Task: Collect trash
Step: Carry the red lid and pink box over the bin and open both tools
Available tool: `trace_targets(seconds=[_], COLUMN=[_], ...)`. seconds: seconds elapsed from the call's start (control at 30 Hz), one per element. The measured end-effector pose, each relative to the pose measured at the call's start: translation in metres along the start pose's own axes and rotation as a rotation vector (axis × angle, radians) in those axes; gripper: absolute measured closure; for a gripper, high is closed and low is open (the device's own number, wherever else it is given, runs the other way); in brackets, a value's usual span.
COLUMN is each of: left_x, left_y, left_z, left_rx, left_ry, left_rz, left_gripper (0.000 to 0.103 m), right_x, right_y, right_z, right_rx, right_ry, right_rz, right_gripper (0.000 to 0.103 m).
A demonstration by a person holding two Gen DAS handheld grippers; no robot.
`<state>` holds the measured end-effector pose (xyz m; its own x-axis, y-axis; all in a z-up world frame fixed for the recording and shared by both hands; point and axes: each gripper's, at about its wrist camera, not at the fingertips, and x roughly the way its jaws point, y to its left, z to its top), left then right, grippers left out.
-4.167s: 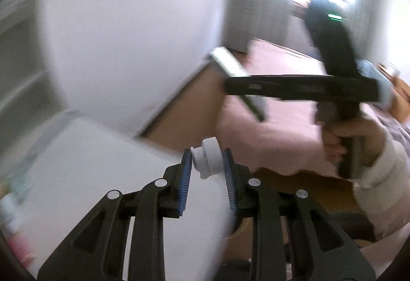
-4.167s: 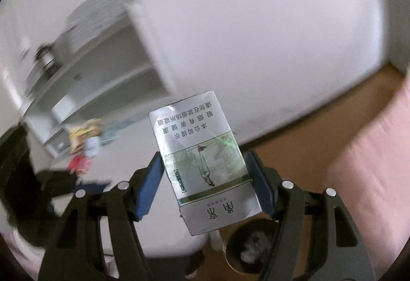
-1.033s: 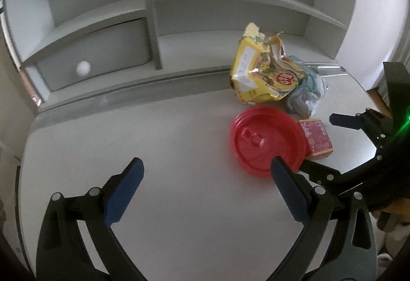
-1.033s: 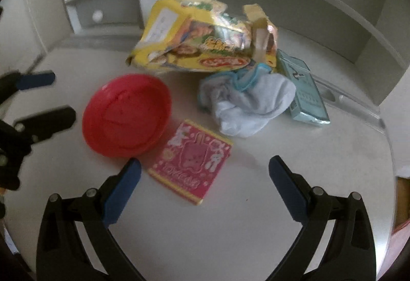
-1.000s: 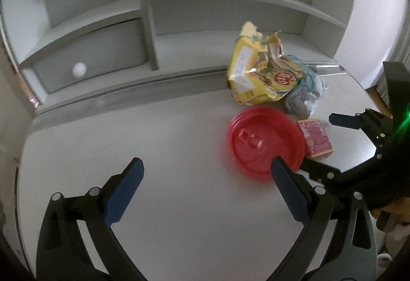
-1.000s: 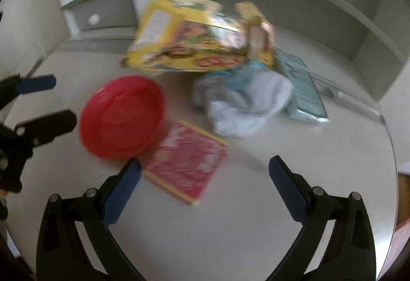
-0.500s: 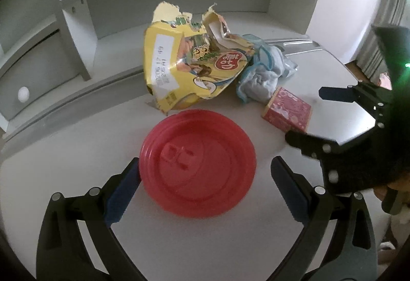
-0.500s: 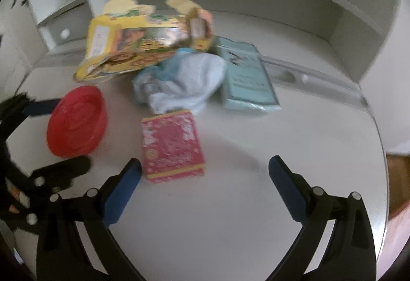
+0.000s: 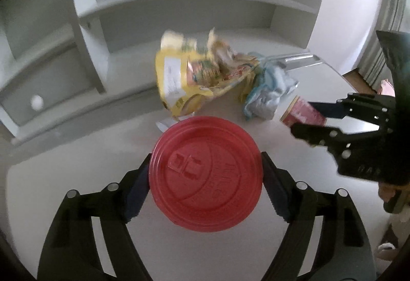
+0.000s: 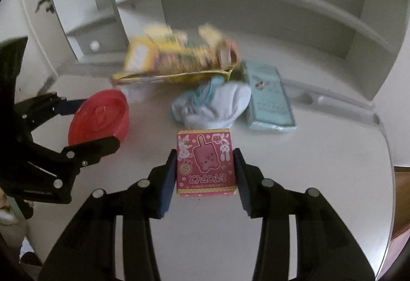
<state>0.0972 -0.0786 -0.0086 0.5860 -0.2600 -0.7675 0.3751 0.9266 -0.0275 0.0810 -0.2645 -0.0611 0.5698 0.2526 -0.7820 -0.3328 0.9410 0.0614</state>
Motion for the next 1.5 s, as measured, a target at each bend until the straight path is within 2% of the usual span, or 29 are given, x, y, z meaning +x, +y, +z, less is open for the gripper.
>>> trace_targets(seconds=[0.2, 0.33, 0.43, 0.57, 0.63, 0.77, 0.83, 0.87, 0.93, 1.03, 1.13, 1.2, 1.27, 1.37, 1.5], left_x=[-0.018, -0.057, -0.080, -0.092, -0.095, -0.093, -0.089, -0.086, -0.076, -0.049, 0.000, 0.047, 0.101, 0.178, 0.242], left_y=[0.002, 0.002, -0.037, -0.152, -0.199, -0.317, -0.382, -0.408, -0.456, -0.506, -0.546, -0.564, -0.573, -0.564, -0.542], left_z=[-0.016, -0.028, -0.017, 0.002, 0.003, -0.007, -0.025, -0.036, -0.061, -0.097, -0.137, -0.159, -0.174, -0.188, -0.193], left_rx=[-0.032, -0.037, 0.037, 0.233, 0.308, 0.456, 0.538, 0.578, 0.649, 0.712, 0.775, 0.818, 0.828, 0.759, 0.666], left_ry=[0.011, -0.039, -0.104, -0.161, -0.175, -0.163, -0.144, -0.142, -0.125, -0.074, 0.011, 0.087, 0.200, 0.391, 0.521], left_rz=[0.045, 0.079, 0.022, -0.179, -0.247, -0.439, -0.523, -0.537, -0.555, -0.561, -0.514, -0.443, -0.397, -0.338, -0.307], left_gripper=[0.024, 0.024, 0.024, 0.024, 0.024, 0.024, 0.024, 0.024, 0.024, 0.024, 0.024, 0.024, 0.024, 0.024, 0.024], right_x=[-0.001, -0.037, -0.081, -0.164, -0.203, -0.273, -0.289, -0.294, -0.291, -0.263, -0.223, -0.186, -0.147, -0.099, -0.048], right_y=[-0.003, -0.010, -0.029, -0.086, -0.117, -0.187, -0.220, -0.240, -0.280, -0.325, -0.352, -0.365, -0.373, -0.385, -0.387], right_z=[-0.018, -0.032, -0.041, -0.074, -0.096, -0.170, -0.215, -0.239, -0.293, -0.363, -0.418, -0.450, -0.472, -0.497, -0.522], right_rx=[0.039, 0.071, 0.115, 0.242, 0.321, 0.501, 0.617, 0.682, 0.822, 0.998, 1.132, 1.214, 1.271, 1.345, 1.427], right_ry=[0.029, -0.038, -0.111, -0.245, -0.291, -0.320, -0.315, -0.308, -0.275, -0.199, -0.128, -0.051, 0.046, 0.165, 0.259], right_rz=[0.067, 0.091, 0.093, 0.039, 0.008, -0.074, -0.091, -0.094, -0.085, -0.058, -0.016, 0.022, 0.065, 0.088, 0.115], right_gripper=[0.061, 0.061, 0.061, 0.061, 0.061, 0.061, 0.061, 0.061, 0.061, 0.061, 0.061, 0.061, 0.061, 0.061, 0.061])
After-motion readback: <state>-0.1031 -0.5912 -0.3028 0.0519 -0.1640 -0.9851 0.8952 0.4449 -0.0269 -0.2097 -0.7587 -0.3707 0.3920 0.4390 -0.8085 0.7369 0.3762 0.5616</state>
